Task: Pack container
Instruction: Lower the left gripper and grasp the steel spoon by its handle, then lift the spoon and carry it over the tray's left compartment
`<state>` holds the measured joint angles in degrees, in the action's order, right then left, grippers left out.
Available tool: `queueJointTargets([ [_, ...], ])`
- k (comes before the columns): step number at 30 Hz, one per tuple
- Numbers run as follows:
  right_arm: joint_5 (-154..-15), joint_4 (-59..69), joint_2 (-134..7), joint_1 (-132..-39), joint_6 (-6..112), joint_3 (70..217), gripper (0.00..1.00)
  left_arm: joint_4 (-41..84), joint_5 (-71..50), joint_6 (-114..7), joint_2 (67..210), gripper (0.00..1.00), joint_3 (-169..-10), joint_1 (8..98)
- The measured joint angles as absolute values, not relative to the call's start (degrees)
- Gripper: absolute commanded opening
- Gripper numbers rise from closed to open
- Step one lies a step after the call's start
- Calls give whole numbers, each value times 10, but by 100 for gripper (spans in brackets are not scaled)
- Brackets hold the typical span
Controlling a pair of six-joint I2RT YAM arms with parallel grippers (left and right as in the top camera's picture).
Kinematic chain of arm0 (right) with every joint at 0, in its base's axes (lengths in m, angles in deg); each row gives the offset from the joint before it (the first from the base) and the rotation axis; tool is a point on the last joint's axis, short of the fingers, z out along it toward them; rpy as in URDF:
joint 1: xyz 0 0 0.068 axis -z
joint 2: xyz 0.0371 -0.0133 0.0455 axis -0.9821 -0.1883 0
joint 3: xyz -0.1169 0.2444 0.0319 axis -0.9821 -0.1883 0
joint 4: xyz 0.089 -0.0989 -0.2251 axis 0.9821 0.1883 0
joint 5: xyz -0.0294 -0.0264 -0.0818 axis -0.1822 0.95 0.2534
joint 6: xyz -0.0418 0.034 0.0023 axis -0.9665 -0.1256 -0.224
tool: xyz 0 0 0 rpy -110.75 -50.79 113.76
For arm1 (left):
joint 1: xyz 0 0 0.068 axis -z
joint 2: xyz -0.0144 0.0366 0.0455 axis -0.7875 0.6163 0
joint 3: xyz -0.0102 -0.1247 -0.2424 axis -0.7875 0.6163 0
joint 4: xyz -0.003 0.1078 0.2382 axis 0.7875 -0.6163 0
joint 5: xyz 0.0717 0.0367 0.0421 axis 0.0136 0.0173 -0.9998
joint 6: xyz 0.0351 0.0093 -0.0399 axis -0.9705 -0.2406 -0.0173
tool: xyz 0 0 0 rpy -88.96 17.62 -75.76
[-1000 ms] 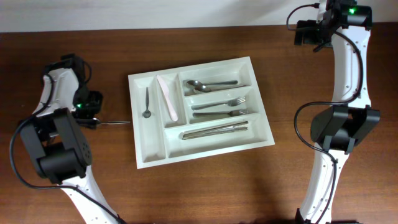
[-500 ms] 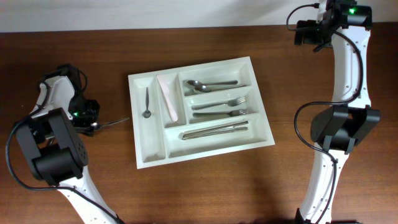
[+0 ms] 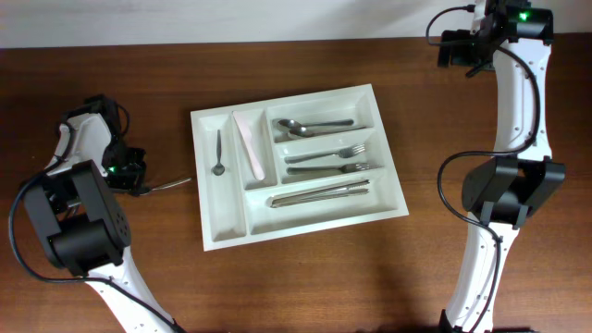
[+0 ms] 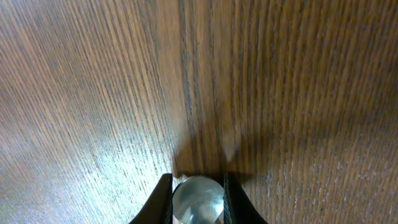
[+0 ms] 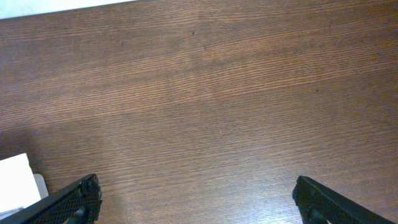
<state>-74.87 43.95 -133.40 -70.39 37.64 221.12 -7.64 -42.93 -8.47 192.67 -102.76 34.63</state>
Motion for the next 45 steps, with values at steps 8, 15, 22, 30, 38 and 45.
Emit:
queueJointTargets([
  [8,-749,439,-1334,-704,376,2211,99,-72,-430,-85,1927,2,-1028,346],
  [15,-749,439,-1334,-704,376,2211,99,-57,-430,-87,1926,2,-1028,346],
  [22,-749,439,-1334,-704,376,2211,99,-45,-429,-93,1926,2,-1042,346],
  [30,-749,439,-1334,-704,376,2211,99,-43,-430,-135,1926,2,-1143,338],
  [38,-749,439,-1334,-704,376,2211,99,-44,-429,-225,1926,2,-1230,319],
  [45,-749,439,-1334,-704,376,2211,99,-44,-375,-407,1926,2,-1269,324],
])
